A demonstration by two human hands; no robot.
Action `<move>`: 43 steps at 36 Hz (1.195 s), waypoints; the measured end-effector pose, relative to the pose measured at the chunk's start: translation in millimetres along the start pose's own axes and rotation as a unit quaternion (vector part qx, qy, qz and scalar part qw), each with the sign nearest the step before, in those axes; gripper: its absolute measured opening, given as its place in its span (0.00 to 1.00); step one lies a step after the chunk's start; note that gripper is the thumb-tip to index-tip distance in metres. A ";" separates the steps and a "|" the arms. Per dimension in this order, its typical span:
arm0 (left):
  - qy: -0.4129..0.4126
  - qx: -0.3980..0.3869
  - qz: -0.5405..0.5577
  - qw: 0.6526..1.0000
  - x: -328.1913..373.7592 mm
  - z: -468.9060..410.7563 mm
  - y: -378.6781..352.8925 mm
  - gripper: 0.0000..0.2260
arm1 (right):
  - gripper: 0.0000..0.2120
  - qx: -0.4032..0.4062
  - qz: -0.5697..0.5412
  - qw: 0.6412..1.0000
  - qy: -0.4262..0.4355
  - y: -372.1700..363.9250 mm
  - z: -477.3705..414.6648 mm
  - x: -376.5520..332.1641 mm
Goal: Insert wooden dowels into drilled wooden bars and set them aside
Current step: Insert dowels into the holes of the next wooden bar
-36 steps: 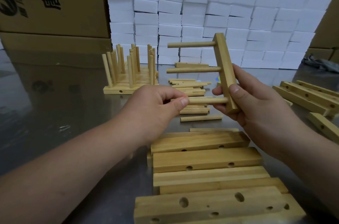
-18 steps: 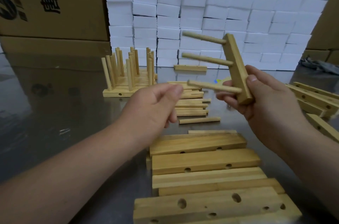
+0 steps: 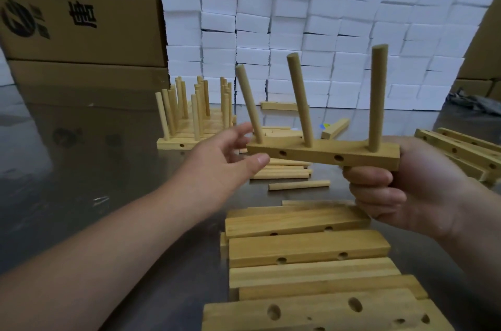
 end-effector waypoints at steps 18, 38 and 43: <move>0.081 0.162 -0.219 0.959 -46.5 -46.9 116.4 0.15 | 0.16 0.246 -0.038 0.967 0.050 68.0 -18.7 -3.0; 0.084 0.213 -0.420 0.878 -76.3 -53.9 139.0 0.12 | 0.12 0.256 0.036 0.964 0.057 71.4 -25.5 5.7; 0.031 0.135 -0.399 0.906 -68.6 -52.4 101.5 0.07 | 0.11 0.257 0.058 0.963 0.061 70.9 -24.9 6.1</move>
Point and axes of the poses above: each hand's wrist, its own z-axis away from the middle knuckle, its own y-axis out of the back of the hand, x = y × z, the point moved 10 cm from there along -z, towards the middle knuckle, and after that the axes turned 13 degrees about x, right-handed, at the moved point
